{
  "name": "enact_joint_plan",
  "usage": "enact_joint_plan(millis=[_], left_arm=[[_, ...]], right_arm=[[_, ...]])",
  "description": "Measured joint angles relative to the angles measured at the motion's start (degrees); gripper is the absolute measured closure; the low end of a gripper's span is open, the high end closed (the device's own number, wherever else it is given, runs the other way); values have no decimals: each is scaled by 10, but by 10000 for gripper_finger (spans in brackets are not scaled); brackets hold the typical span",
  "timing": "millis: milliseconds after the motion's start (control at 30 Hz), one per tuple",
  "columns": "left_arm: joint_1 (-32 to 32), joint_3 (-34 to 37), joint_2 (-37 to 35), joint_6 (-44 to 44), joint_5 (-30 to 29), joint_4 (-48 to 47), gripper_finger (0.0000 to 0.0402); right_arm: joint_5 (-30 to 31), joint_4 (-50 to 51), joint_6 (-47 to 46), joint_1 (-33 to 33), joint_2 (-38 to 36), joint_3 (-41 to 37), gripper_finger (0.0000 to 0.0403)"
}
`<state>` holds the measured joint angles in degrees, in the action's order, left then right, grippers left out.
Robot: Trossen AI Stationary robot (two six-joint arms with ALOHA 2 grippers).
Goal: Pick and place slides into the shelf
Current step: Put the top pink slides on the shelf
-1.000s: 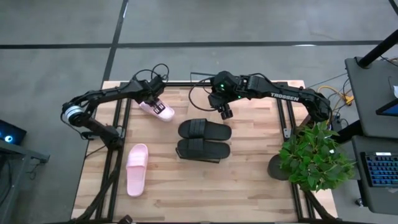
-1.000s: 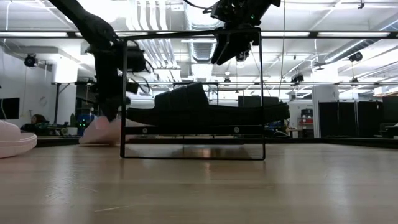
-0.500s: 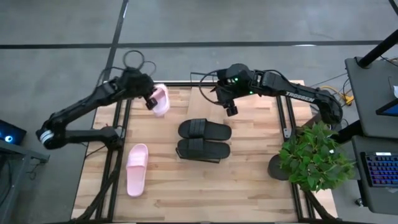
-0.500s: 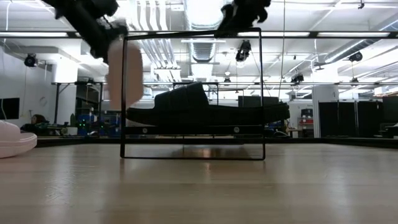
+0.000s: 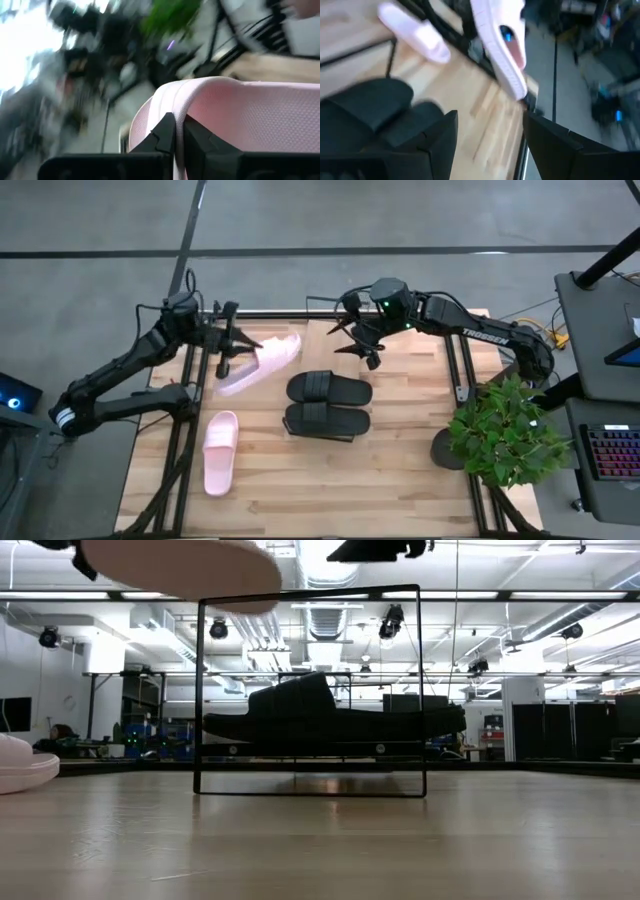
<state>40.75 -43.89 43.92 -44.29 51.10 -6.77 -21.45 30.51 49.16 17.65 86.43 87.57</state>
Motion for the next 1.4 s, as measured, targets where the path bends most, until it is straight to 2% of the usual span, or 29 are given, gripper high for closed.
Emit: enact_joint_plan(millis=[100, 267, 500, 733, 1067, 1400], left_arm=[[-1, 24, 4, -30, 74, 74, 401], [0, 36, 36, -26, 83, 146, 401], [0, 25, 93, -23, 86, 180, 401], [0, 21, 105, -11, 118, 203, 401], [-1, 20, 106, -11, 133, 233, 402], [-5, 19, 128, -10, 133, 256, 402]], right_arm=[[-59, -18, 33, -2, 0, 0, 188], [-92, -29, 92, -12, 1, -1, 188], [-82, -56, 145, -19, 30, -1, 188], [-27, -100, 169, -19, 49, -1, 188], [-27, -140, 175, -23, 68, 0, 188], [-29, -166, 142, -28, 75, -1, 188]])
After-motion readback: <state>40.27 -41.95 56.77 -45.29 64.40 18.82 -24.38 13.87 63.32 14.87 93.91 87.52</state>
